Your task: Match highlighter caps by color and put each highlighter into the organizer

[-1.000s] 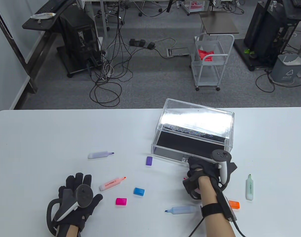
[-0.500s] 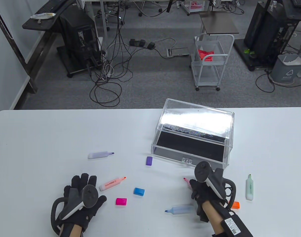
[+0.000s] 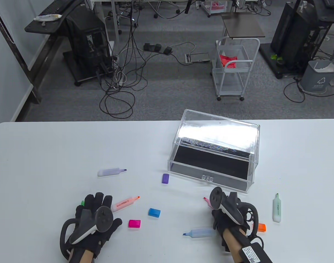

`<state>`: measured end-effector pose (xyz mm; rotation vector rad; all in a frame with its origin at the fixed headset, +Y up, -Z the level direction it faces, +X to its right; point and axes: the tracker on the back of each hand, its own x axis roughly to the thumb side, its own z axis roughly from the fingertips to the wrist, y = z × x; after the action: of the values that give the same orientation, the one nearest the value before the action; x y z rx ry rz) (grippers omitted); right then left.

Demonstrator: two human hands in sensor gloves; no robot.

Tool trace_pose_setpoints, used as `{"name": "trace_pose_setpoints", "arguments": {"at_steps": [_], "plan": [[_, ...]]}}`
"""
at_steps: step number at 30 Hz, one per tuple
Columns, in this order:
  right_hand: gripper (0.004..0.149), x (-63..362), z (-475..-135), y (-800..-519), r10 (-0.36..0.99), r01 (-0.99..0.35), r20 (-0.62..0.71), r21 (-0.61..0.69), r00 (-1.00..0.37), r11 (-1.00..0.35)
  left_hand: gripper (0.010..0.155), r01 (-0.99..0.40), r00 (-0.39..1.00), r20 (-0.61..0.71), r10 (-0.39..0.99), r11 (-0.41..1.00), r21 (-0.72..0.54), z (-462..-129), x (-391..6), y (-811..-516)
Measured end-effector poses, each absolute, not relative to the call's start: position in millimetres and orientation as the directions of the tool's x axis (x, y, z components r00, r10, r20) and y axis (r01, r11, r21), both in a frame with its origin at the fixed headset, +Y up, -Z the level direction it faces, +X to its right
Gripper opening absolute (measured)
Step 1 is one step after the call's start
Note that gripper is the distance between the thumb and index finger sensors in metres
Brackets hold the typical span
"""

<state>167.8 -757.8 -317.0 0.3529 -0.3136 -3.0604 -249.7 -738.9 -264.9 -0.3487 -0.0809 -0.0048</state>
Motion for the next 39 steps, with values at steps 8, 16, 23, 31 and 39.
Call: {"name": "trace_pose_setpoints", "arguments": {"at_steps": [8,16,23,31,39], "plan": [[0.055,162,-318,-760,-0.101,0.067,-0.167,0.201,-0.981,-0.977,0.089,0.021,0.997,0.080,0.007,0.939,-0.344,-264,-250,-740],[0.058,154,-320,-765,-0.229,0.216,-0.046,0.193,-0.972,-0.957,0.089,0.024,0.996,0.089,0.007,0.940,-0.340,-264,-249,-742],[0.053,156,-318,-757,-0.187,0.176,-0.063,0.150,-0.980,-0.973,0.089,0.019,0.994,0.108,0.019,0.941,-0.337,-265,-247,-744],[0.052,153,-303,-727,-0.100,0.100,-0.034,-0.007,-0.994,-0.995,0.089,0.022,0.993,0.120,0.020,0.943,-0.332,-265,-245,-745],[0.051,143,-280,-705,-0.046,0.037,0.068,-0.135,-0.997,-0.990,0.088,0.035,0.989,0.147,0.014,0.945,-0.326,-265,-241,-747]]}}
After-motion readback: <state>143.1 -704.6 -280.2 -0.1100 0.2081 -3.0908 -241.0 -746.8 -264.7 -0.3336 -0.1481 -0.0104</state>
